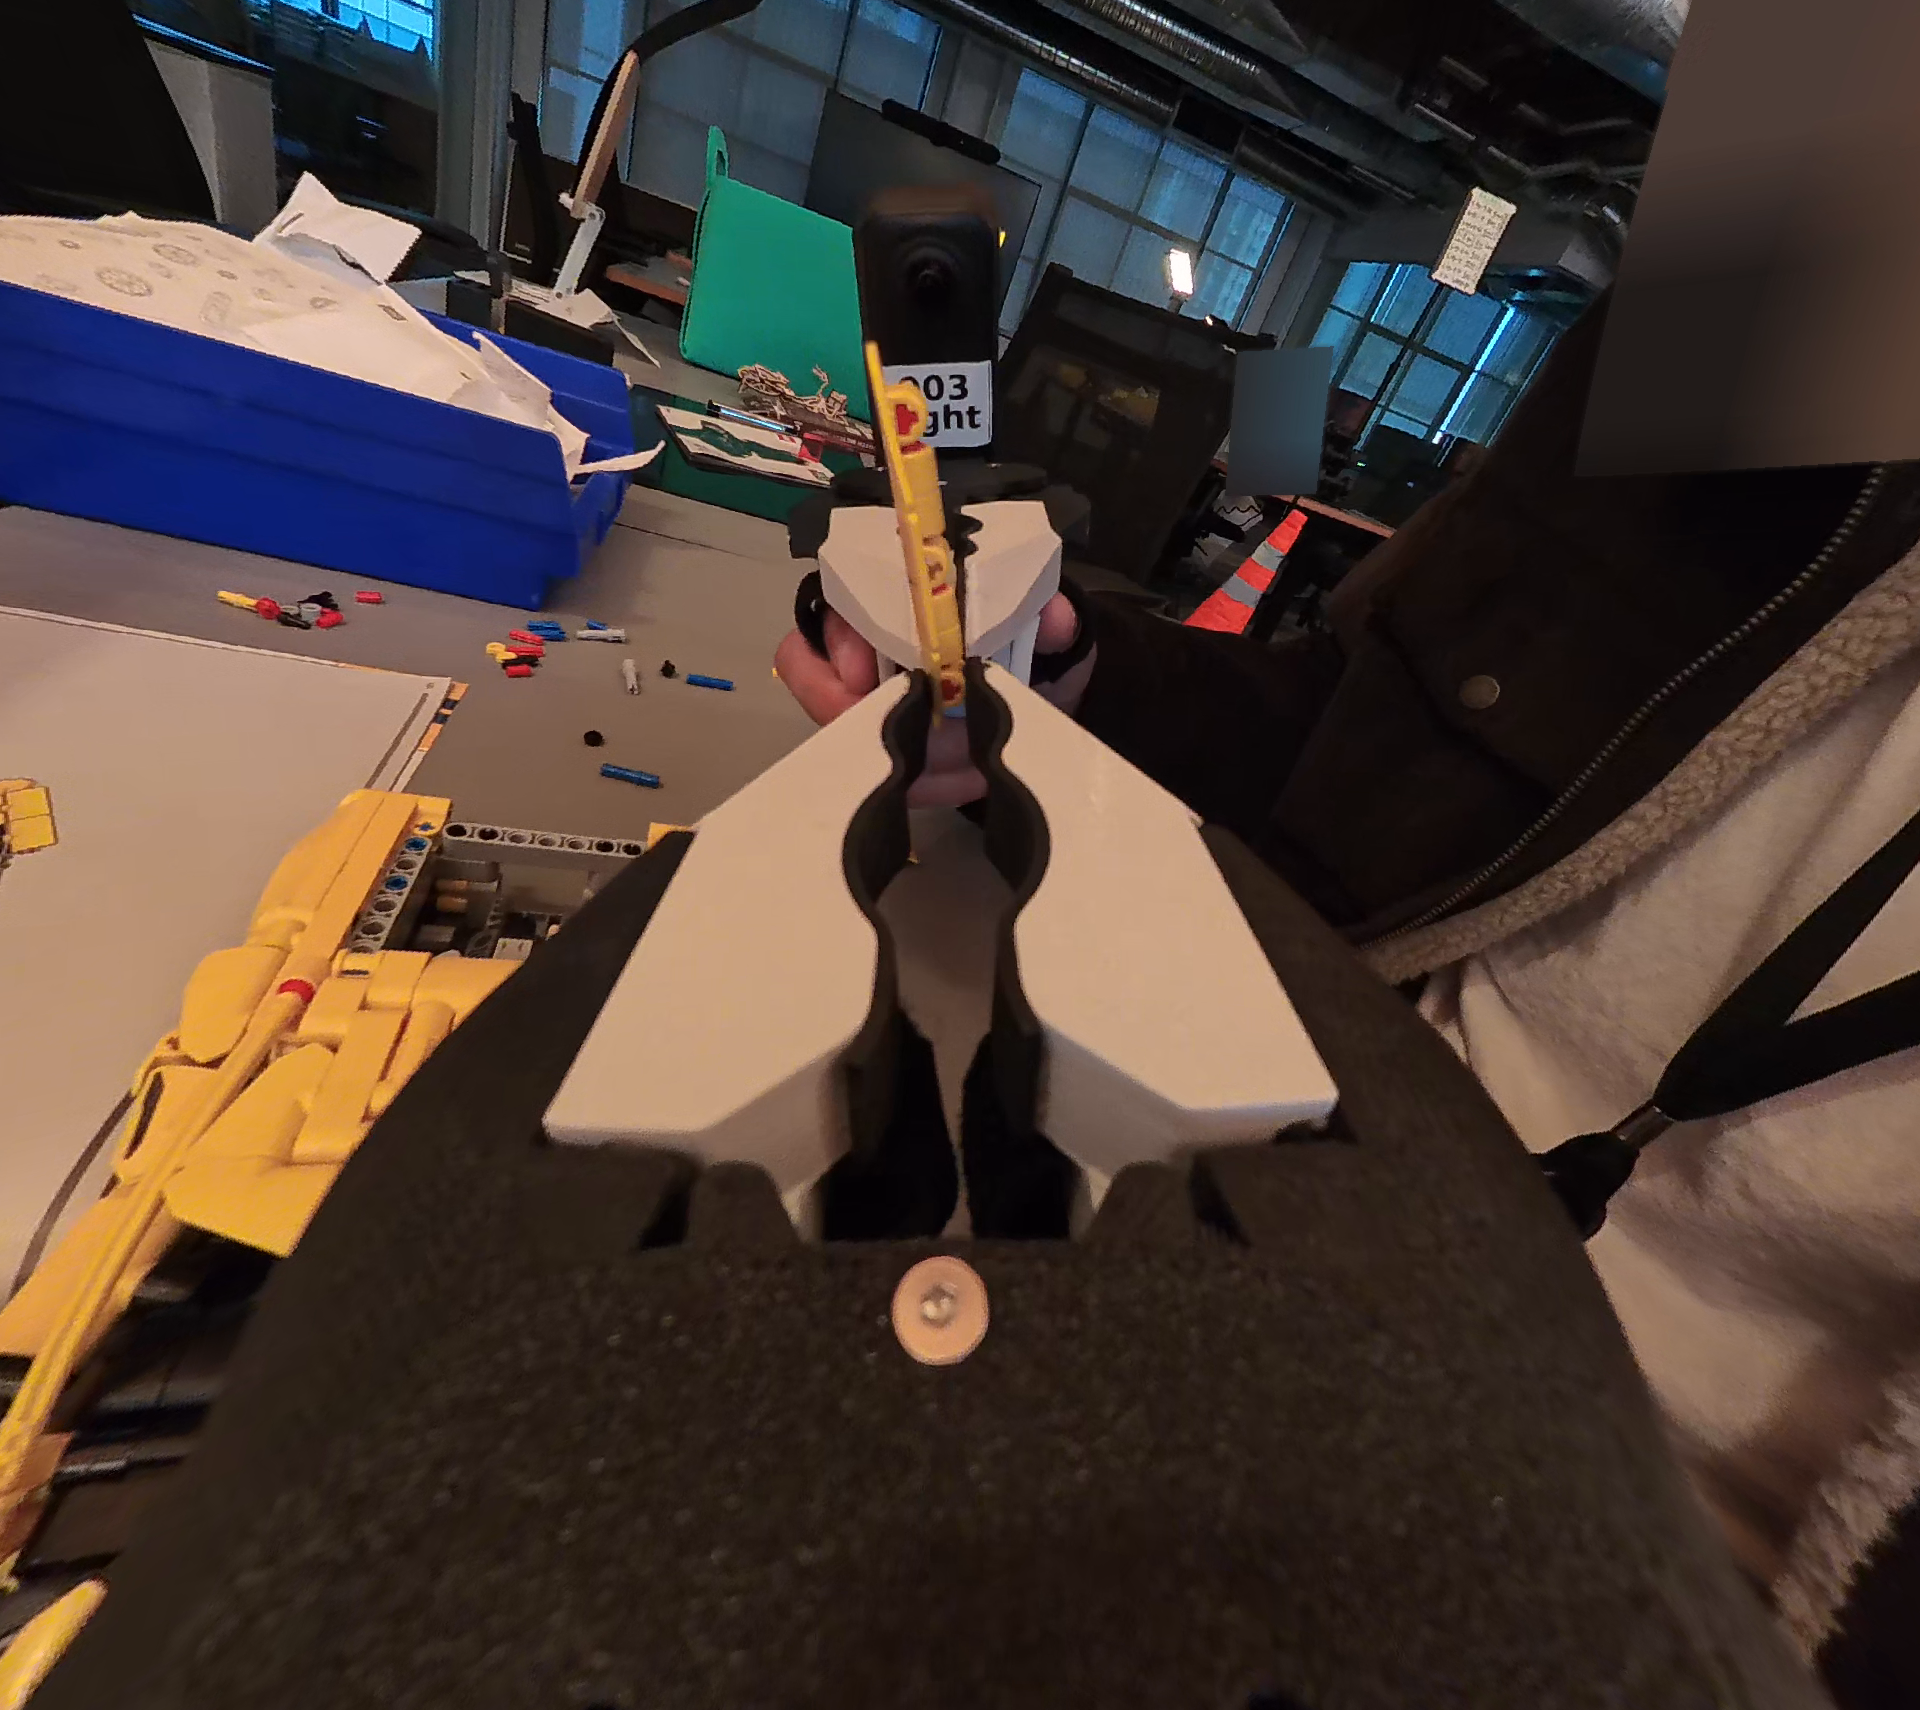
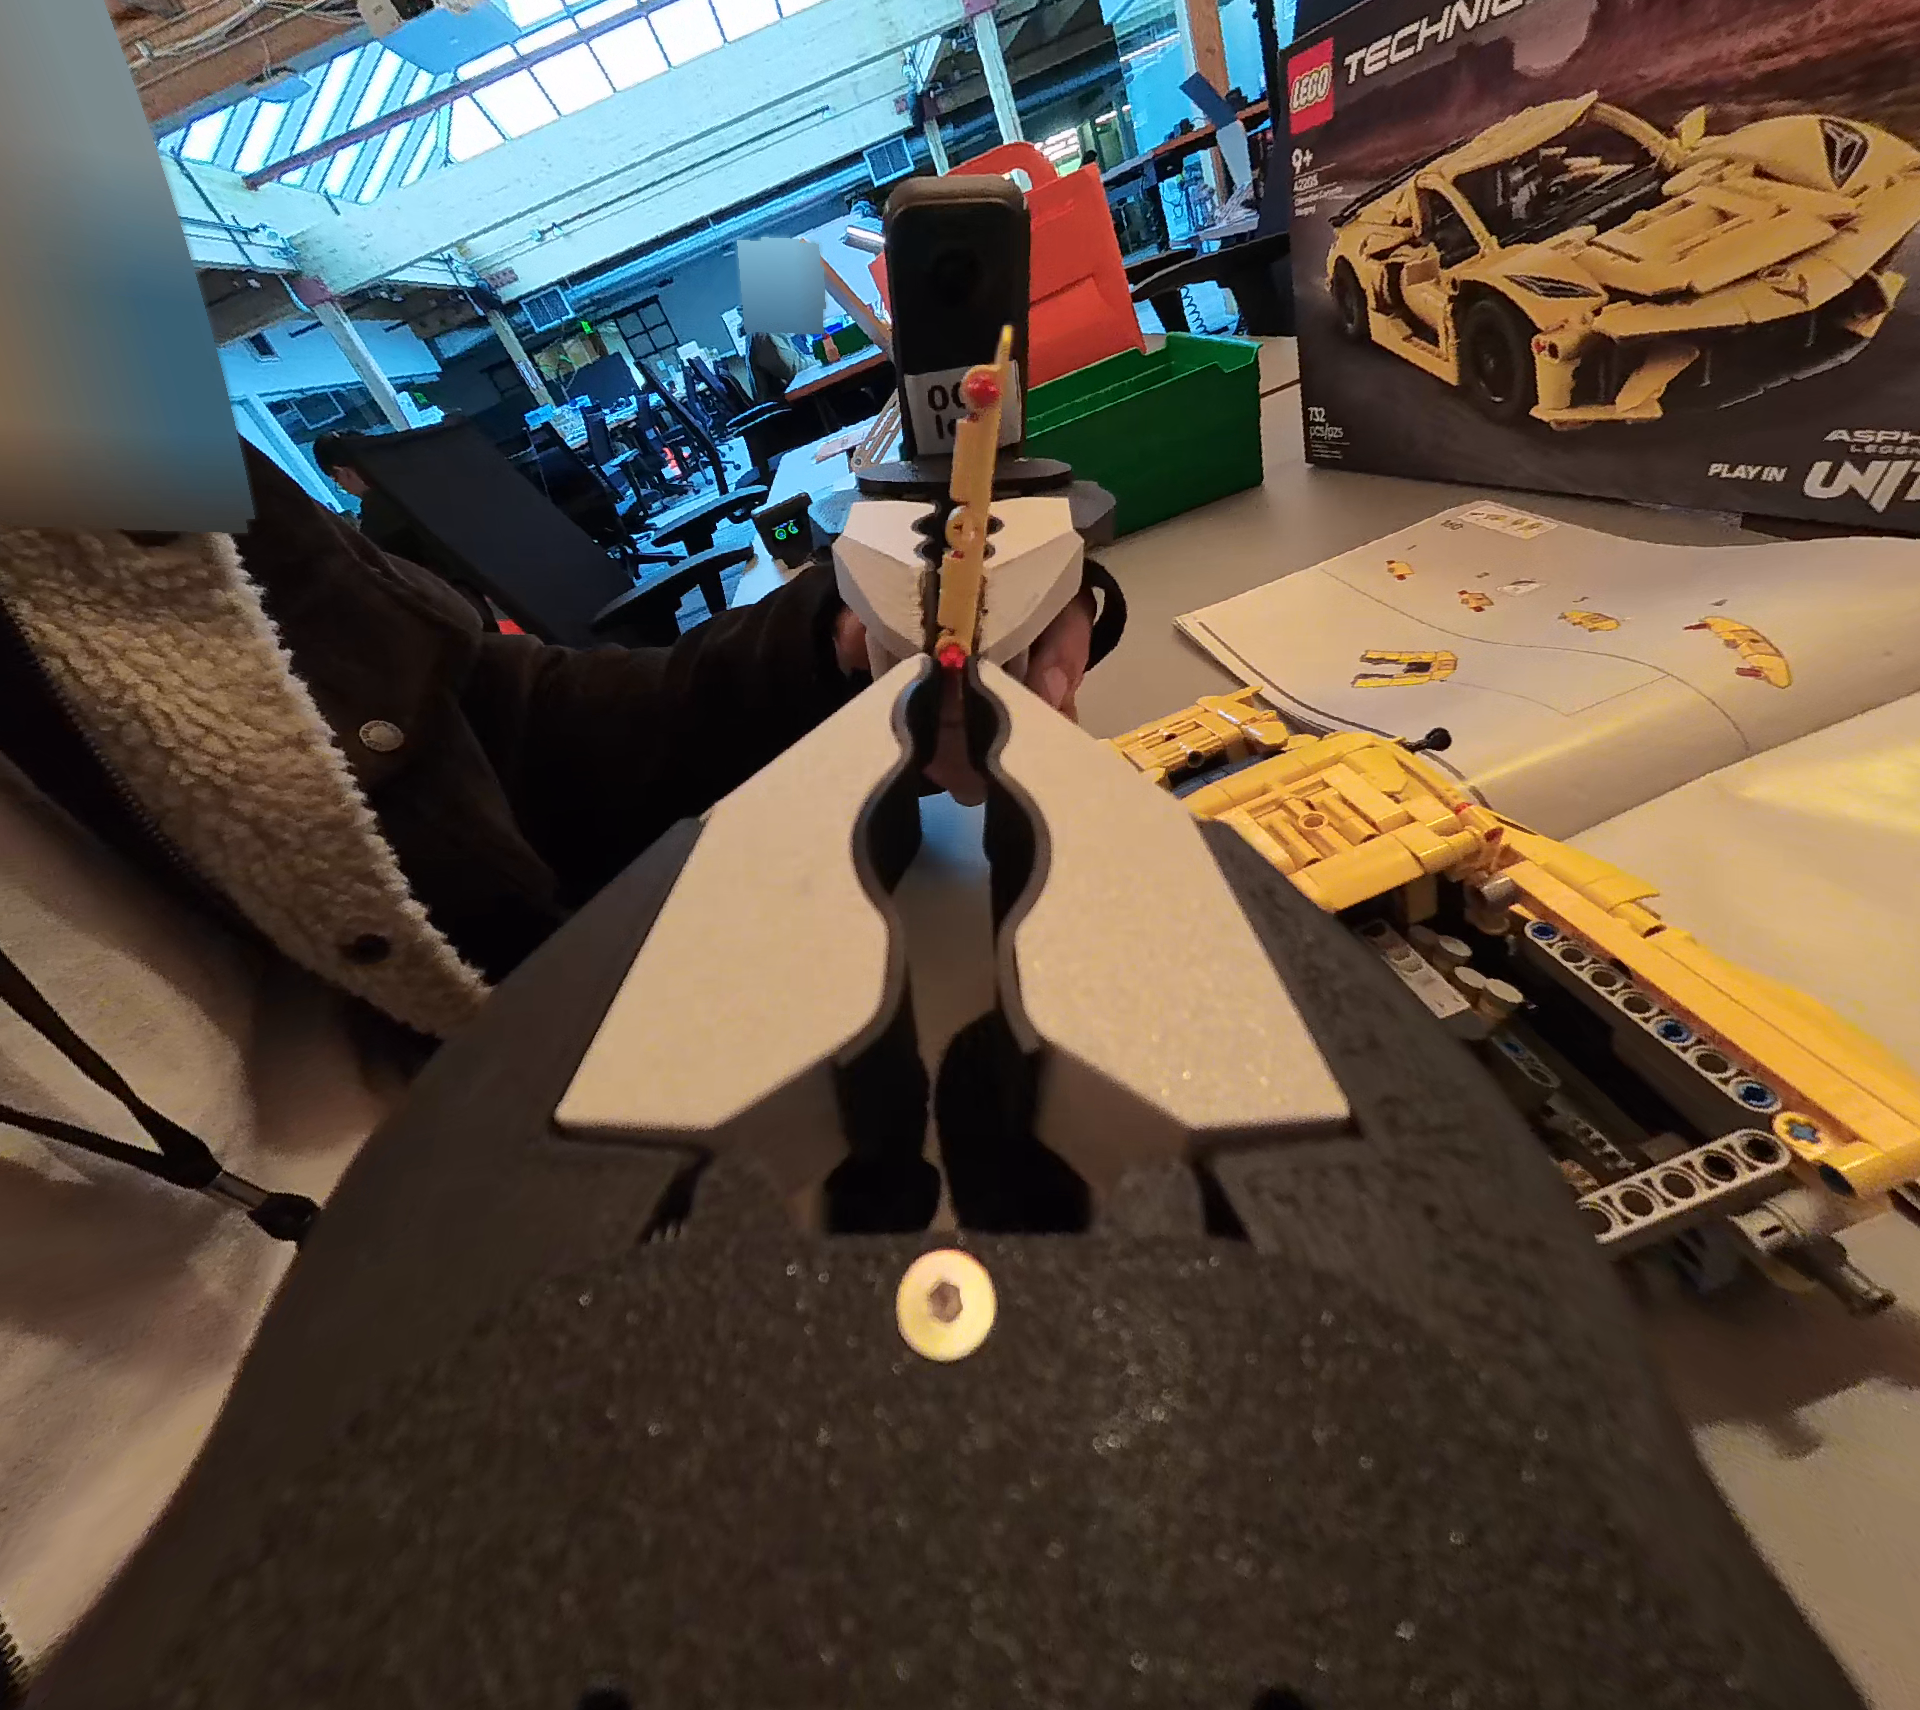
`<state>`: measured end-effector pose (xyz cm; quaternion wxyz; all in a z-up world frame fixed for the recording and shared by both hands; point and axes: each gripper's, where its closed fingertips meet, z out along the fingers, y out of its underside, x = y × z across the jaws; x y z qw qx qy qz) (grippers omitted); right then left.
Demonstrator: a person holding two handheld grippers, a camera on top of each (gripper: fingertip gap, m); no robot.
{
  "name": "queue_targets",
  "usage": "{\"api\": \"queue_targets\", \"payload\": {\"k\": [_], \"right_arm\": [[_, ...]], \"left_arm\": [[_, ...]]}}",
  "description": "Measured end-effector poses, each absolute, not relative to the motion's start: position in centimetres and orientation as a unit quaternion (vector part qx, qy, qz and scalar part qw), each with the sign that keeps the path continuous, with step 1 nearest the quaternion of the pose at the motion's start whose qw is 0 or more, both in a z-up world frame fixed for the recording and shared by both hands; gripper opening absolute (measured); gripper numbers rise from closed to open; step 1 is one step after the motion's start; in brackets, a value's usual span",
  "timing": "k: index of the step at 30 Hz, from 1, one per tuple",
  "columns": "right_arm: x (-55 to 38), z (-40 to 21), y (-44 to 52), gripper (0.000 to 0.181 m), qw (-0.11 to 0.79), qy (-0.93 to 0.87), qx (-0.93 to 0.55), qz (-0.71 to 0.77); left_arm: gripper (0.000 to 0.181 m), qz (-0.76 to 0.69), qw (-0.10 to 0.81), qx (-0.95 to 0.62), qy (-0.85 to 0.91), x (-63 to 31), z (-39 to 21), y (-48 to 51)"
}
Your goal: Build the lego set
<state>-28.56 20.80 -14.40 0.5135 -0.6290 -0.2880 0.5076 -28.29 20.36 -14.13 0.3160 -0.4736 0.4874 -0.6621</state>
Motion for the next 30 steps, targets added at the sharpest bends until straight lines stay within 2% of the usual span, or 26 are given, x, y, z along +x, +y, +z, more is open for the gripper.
{"api": "queue_targets", "payload": {"k": [9, 13, 16, 19, 21, 22, 28, 30], "right_arm": [[-28.5, -14.7, 20.5, 0.001, 0.509, -0.303, -0.632, 0.500], [-31.6, -17.0, 19.5, 0.000, 0.470, -0.389, -0.662, 0.435], [-28.0, -13.6, 20.3, 0.000, 0.514, -0.329, -0.630, 0.480], [-25.8, -13.9, 21.3, 0.000, 0.543, -0.306, -0.640, 0.450], [-26.4, -14.8, 20.6, 0.021, 0.546, -0.345, -0.639, 0.419], [-27.0, -15.4, 19.9, 0.026, 0.541, -0.375, -0.634, 0.406], [-28.2, -15.9, 19.1, 0.030, 0.509, -0.407, -0.625, 0.430], [-28.4, -15.9, 19.7, 0.020, 0.486, -0.387, -0.640, 0.452]], "left_arm": [[0.006, -0.653, 0.312, -0.473, 0.502, -28.0, -14.9, 19.7], [0.005, -0.566, 0.270, -0.487, 0.607, -25.7, -19.8, 15.9], [0.006, -0.579, 0.291, -0.488, 0.585, -26.1, -18.9, 17.1], [0.006, -0.573, 0.291, -0.497, 0.583, -26.1, -19.0, 17.5], [0.006, -0.568, 0.276, -0.500, 0.593, -26.1, -19.6, 17.2], [0.006, -0.577, 0.265, -0.501, 0.588, -26.2, -19.5, 17.1], [0.006, -0.607, 0.224, -0.500, 0.575, -27.2, -18.7, 17.1], [0.006, -0.577, 0.235, -0.504, 0.598, -27.1, -19.4, 17.0]]}}
